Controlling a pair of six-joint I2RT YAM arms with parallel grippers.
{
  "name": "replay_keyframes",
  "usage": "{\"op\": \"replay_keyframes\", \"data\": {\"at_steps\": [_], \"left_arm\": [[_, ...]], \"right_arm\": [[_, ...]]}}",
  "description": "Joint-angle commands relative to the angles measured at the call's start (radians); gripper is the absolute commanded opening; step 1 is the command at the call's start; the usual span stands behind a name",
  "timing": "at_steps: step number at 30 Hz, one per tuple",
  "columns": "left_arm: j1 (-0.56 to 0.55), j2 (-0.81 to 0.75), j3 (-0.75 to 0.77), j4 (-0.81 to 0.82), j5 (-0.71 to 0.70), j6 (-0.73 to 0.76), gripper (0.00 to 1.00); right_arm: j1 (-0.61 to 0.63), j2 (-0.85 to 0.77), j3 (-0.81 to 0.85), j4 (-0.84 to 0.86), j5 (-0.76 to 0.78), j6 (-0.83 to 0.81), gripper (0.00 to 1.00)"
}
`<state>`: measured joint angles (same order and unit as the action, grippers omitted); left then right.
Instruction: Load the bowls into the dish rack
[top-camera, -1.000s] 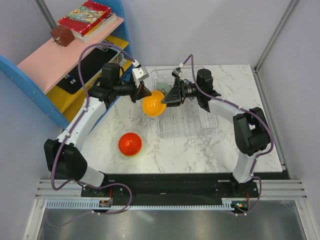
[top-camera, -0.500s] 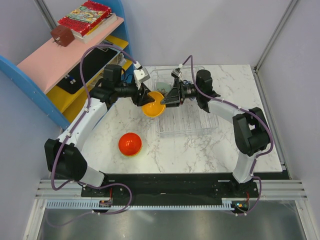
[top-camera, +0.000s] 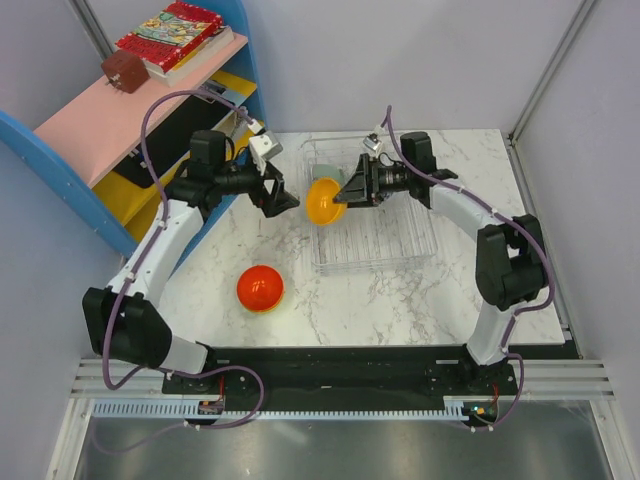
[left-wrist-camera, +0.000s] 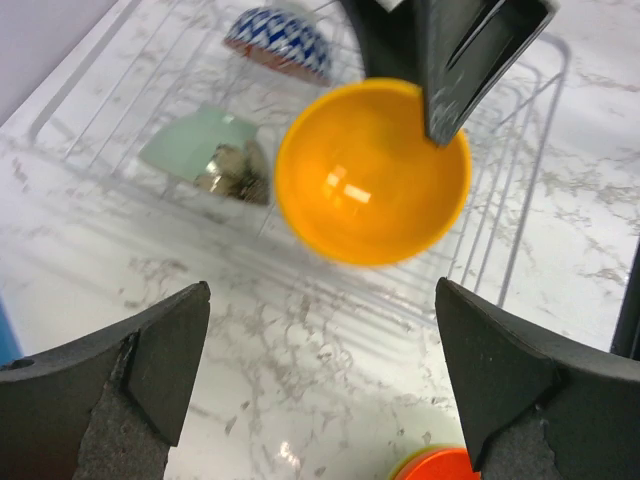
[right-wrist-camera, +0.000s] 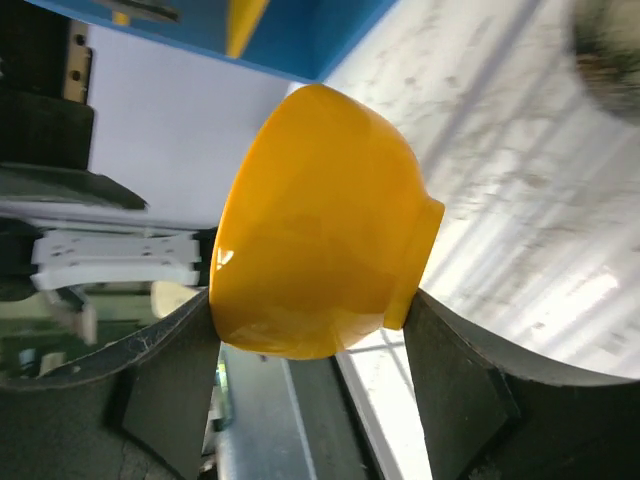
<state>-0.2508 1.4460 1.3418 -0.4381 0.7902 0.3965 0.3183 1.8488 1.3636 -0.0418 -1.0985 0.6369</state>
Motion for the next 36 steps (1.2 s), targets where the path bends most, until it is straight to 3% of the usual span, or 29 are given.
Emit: {"op": "replay_keyframes", "data": {"at_steps": [1, 10, 18, 28, 36], "left_arm": [[0.103, -0.056, -0.064, -0.008, 0.012, -0.022, 1.00], [0.231, -0.131, -0.269, -0.096, 0.029, 0.094, 1.00], [0.243, -0.210, -0.342, -0.096, 0.003, 0.119, 1.00], [0.245, -0.188, -0.375, -0.077, 0.035, 0.102, 1.00], [0.245, -0.179, -0.380, -0.068, 0.044, 0.099, 1.00]], "right_arm": [[-0.033, -0.102, 0.127, -0.360, 0.232, -0.321, 0.00], [-0.009, -0.178, 0.230, -0.681, 0.699, -0.618, 0.00], [0.132, -0.221, 0.149, -0.711, 1.243, -0.776, 0.00], [0.235, -0.094, 0.069, -0.667, 1.589, -0.829, 0.00], [0.288, 0.007, 0.052, -0.630, 1.724, -0.864, 0.00]]}}
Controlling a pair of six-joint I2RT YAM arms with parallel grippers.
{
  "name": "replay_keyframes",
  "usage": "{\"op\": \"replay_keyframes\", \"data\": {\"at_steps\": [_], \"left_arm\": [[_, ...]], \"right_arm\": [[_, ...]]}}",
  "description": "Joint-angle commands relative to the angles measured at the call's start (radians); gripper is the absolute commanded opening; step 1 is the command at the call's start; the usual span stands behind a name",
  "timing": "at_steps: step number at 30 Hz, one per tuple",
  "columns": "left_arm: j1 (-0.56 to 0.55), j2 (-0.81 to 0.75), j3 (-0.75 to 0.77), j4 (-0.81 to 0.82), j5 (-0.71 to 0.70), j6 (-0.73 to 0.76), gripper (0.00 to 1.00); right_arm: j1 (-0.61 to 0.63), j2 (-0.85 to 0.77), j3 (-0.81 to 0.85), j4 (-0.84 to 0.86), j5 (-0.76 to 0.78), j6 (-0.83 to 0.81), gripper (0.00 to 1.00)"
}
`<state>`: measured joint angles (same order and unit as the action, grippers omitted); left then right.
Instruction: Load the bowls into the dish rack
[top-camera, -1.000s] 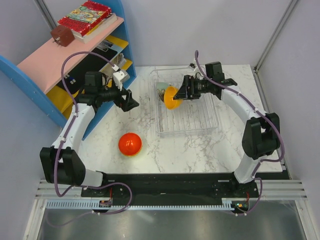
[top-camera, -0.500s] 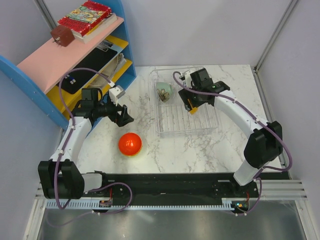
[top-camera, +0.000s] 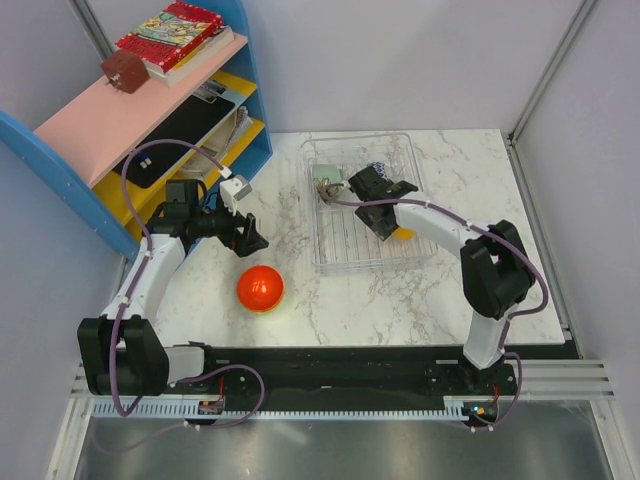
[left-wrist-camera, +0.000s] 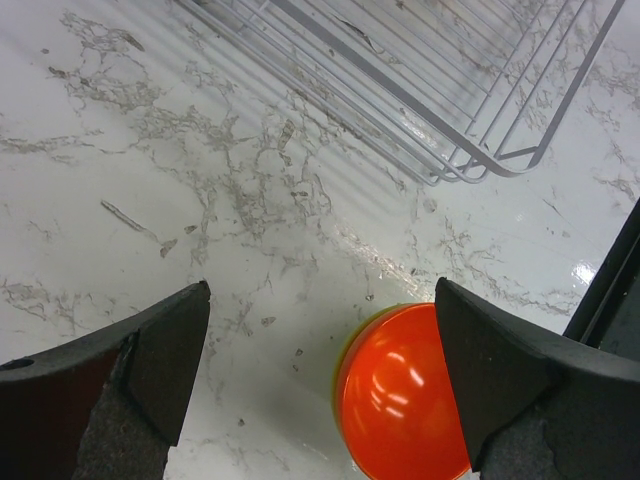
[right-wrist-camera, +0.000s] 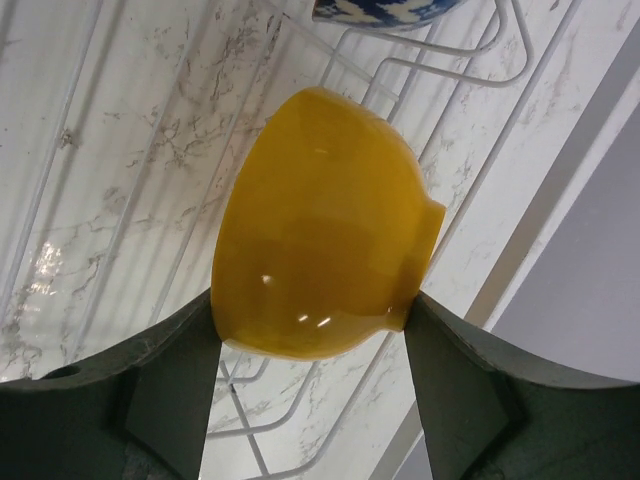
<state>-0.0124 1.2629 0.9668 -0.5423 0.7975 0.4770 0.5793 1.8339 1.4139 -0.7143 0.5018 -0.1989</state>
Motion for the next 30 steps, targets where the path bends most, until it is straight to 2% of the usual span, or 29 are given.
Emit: {"op": "replay_keyframes", "data": {"at_steps": [1, 10, 12, 15, 16, 18, 19, 22, 25, 30], "left_arm": [[0.006, 0.003, -0.007, 0.036, 0.039, 0.018, 1.00], [0.006, 0.007, -0.011, 0.038, 0.046, 0.023, 1.00], [0.006, 0.007, -0.013, 0.038, 0.046, 0.023, 1.00], [0.006, 0.007, -0.013, 0.038, 0.048, 0.025, 1.00], [0.006, 0.007, -0.013, 0.038, 0.048, 0.026, 1.00], [0.006, 0.007, -0.013, 0.038, 0.049, 0.026, 1.00], [0.006, 0.009, -0.013, 0.039, 0.048, 0.028, 1.00], [0.006, 0.009, -0.013, 0.038, 0.049, 0.029, 1.00], [0.006, 0.007, -0.014, 0.038, 0.048, 0.029, 1.00], [0.006, 0.004, -0.016, 0.039, 0.046, 0.028, 1.00]], "right_arm": [[0.030, 0.030, -0.001, 0.047, 0.133, -0.031, 0.00], [0.097, 0.134, -0.024, 0.101, 0.277, -0.063, 0.00], [0.105, 0.148, -0.024, 0.099, 0.284, -0.065, 0.05], [0.116, 0.162, -0.032, 0.098, 0.282, -0.071, 0.39], [0.117, 0.162, -0.033, 0.098, 0.281, -0.074, 0.57], [0.126, 0.157, -0.036, 0.098, 0.276, -0.076, 0.67], [0.129, 0.156, -0.038, 0.098, 0.271, -0.076, 0.76], [0.139, 0.140, -0.036, 0.098, 0.254, -0.079, 0.89], [0.146, 0.130, -0.032, 0.098, 0.247, -0.082, 0.98], [0.160, 0.107, -0.021, 0.073, 0.196, -0.080, 0.98]]}}
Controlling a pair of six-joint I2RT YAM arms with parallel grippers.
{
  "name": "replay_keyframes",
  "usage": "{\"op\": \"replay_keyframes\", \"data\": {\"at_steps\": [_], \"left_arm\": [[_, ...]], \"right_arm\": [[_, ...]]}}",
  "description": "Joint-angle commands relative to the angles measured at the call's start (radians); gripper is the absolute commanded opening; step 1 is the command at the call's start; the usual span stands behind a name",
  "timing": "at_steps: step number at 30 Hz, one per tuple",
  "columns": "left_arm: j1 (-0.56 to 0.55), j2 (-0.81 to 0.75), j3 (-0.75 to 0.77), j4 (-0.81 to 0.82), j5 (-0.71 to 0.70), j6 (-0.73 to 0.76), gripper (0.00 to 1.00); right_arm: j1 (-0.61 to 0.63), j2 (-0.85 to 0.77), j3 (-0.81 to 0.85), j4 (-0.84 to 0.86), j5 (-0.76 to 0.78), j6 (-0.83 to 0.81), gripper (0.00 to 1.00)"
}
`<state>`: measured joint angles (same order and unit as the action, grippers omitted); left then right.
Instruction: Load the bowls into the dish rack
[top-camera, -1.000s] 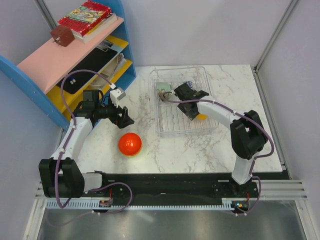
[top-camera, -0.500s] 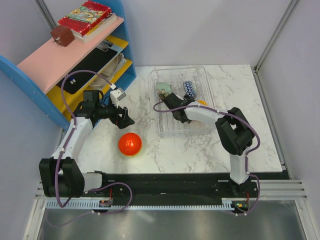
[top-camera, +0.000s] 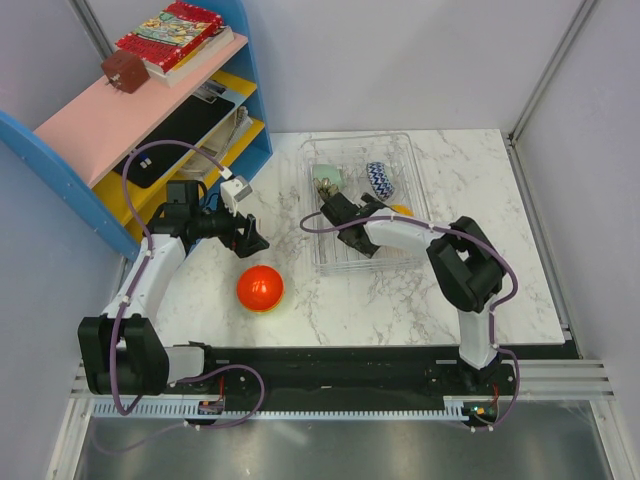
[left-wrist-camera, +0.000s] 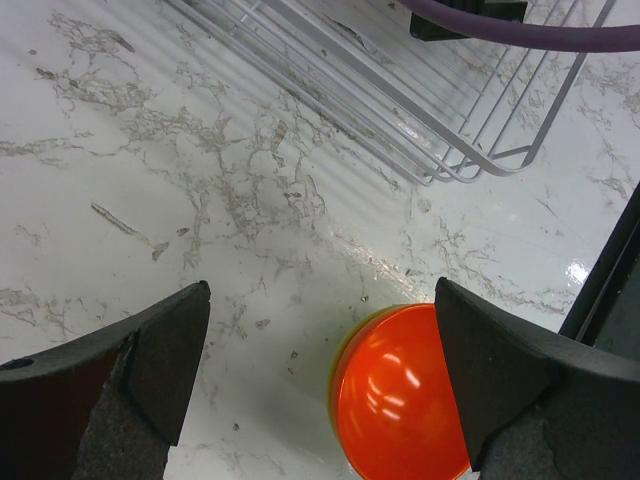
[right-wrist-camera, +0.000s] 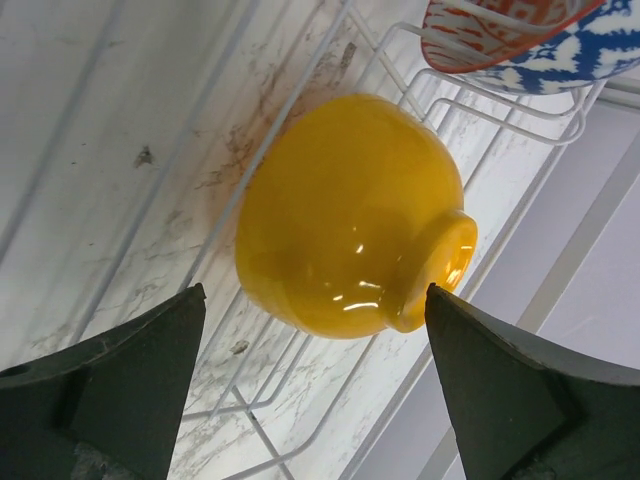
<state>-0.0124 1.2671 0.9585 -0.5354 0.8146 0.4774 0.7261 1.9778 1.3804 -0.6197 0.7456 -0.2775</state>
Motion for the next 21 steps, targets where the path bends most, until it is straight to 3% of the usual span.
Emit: {"op": "replay_keyframes", "data": {"at_steps": [1, 14, 21], "left_arm": [[0.006, 0.003, -0.007, 0.032, 0.031, 0.029, 1.00], [0.006, 0.000, 0.003, 0.008, 0.029, 0.047, 1.00], [0.006, 0.003, 0.040, -0.153, 0.026, 0.239, 1.00]], "right_arm": [[0.012, -0.045, 0.019, -0.031, -0.064, 0.001, 0.98], [0.007, -0.120, -0.015, 0.057, 0.090, -0.088, 0.98], [-0.036, -0.093, -0.057, 0.172, 0.167, -0.155, 0.98]]}}
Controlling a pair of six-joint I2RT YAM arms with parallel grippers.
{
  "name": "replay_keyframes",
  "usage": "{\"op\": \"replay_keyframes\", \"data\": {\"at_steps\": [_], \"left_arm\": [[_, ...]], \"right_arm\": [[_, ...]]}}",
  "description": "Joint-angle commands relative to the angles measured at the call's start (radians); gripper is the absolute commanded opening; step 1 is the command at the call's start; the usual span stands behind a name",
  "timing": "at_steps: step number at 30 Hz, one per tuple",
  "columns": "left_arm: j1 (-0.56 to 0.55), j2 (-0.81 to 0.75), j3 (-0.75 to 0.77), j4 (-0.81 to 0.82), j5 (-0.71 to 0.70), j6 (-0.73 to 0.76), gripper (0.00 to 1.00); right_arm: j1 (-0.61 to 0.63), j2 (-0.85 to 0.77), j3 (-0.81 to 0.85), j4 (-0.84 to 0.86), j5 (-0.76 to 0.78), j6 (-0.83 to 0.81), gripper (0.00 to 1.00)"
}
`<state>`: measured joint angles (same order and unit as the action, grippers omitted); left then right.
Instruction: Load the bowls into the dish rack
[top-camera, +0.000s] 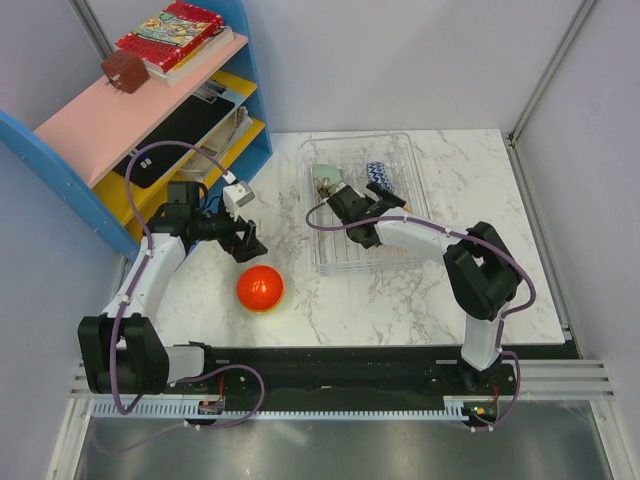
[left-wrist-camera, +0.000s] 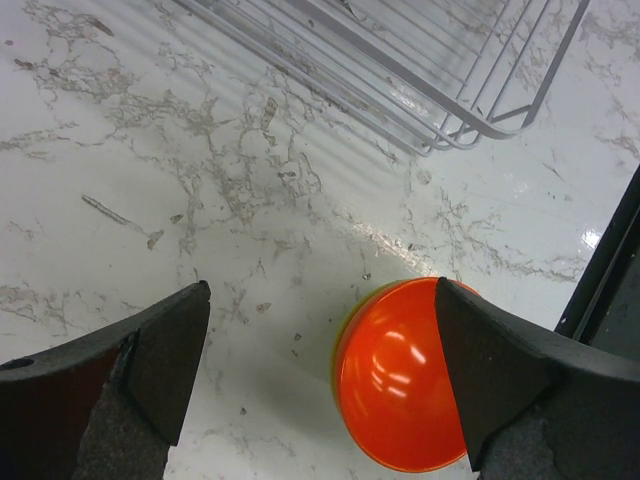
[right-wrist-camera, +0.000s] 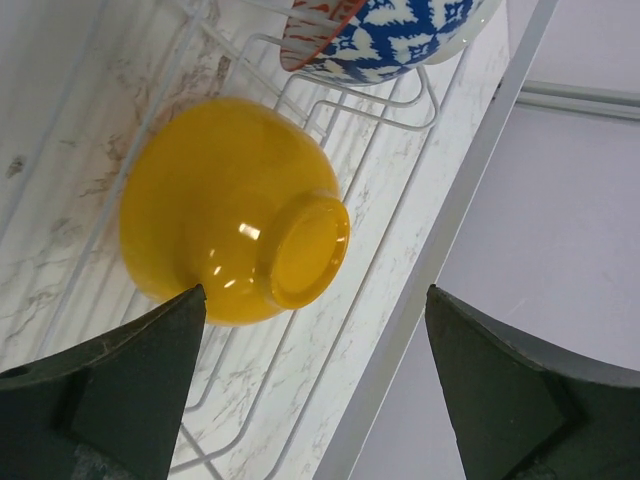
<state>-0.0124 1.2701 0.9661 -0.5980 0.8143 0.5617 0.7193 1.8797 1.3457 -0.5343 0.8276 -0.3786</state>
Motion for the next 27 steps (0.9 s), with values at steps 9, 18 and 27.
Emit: {"op": "replay_keyframes", "data": {"at_steps": [9, 18, 27], "left_arm": [[-0.015, 0.020, -0.004, -0.236, 0.000, 0.345, 0.98], [-0.047, 0.048, -0.036, -0.255, -0.079, 0.392, 0.95], [-0.060, 0.095, -0.040, -0.255, -0.102, 0.406, 0.83]], "right_arm": [[-0.067, 0.015, -0.002, 0.157, 0.117, -0.091, 0.98], [-0.054, -0.079, 0.073, 0.036, -0.046, -0.014, 0.98], [-0.054, -0.212, 0.148, -0.081, -0.257, 0.076, 0.98]]}}
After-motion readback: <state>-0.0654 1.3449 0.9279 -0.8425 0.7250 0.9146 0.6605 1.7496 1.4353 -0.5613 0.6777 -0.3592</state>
